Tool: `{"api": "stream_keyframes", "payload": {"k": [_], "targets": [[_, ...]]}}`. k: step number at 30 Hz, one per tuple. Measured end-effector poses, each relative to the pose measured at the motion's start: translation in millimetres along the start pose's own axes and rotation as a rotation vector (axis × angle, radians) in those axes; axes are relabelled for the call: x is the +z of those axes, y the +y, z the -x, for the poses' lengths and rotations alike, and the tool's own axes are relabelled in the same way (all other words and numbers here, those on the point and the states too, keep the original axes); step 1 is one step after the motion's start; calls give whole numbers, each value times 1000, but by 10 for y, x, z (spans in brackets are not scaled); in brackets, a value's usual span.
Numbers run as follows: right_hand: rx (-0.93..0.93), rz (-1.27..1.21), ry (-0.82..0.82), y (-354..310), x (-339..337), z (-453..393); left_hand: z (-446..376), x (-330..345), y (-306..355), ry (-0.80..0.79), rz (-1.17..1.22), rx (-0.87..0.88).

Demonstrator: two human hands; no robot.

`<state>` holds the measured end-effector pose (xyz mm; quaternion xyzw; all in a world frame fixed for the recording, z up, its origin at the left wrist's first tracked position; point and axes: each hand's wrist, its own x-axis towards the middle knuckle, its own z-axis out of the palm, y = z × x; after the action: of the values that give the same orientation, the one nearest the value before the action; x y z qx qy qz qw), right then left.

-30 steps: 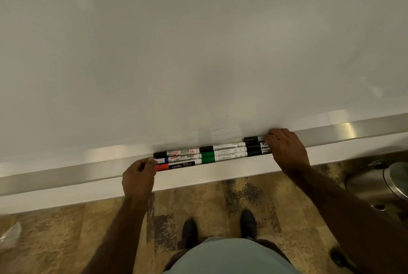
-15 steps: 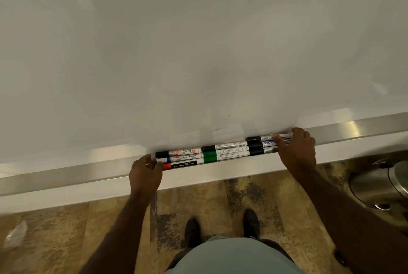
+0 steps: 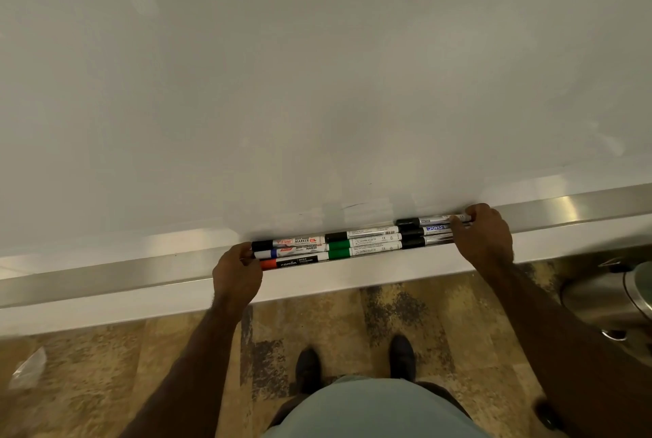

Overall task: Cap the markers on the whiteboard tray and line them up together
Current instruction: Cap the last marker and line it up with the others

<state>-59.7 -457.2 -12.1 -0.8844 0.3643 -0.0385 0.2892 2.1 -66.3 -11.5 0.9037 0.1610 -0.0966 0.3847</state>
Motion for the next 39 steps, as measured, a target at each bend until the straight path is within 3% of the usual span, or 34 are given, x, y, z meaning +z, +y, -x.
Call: {"api": "stream_keyframes", "payload": {"k": [5, 11, 21, 39], "targets": [[-12, -10, 11, 15, 5, 9, 28, 14, 20, 2, 25, 13], [-22, -5, 50, -15, 32, 88, 103, 98, 65, 132, -64, 125], [98, -45, 136, -381, 245, 314, 95, 294, 228, 254, -2, -45], [146, -55, 11, -354, 334, 276, 57, 145, 12, 178, 171, -113]]}}
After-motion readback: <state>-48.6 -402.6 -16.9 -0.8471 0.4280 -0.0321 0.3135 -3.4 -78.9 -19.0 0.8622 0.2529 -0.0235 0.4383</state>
